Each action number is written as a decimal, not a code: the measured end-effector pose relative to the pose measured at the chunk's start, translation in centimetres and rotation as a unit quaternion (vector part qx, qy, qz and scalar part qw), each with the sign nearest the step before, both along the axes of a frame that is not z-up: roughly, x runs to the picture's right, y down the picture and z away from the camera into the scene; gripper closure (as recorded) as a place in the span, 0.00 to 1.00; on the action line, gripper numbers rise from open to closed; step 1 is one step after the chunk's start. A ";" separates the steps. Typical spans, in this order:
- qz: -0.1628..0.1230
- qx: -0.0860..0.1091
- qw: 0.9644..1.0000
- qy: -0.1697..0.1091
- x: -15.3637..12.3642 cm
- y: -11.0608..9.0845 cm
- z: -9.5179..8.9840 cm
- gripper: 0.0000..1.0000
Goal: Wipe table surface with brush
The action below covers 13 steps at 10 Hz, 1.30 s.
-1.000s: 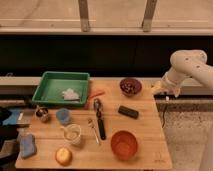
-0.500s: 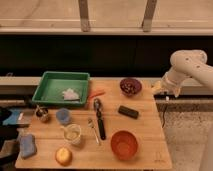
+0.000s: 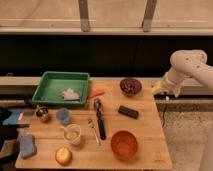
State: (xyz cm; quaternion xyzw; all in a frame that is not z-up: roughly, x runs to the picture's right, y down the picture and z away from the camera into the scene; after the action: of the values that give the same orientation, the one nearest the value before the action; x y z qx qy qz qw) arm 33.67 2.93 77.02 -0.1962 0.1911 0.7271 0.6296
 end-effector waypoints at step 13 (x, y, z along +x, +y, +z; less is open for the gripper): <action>-0.172 0.009 0.980 -0.103 -17.1 0.0 -1.2 0.20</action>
State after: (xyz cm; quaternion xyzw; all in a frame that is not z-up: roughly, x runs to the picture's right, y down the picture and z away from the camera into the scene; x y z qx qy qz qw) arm 16.57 2.91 75.78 -0.2286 0.1500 0.5855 0.7632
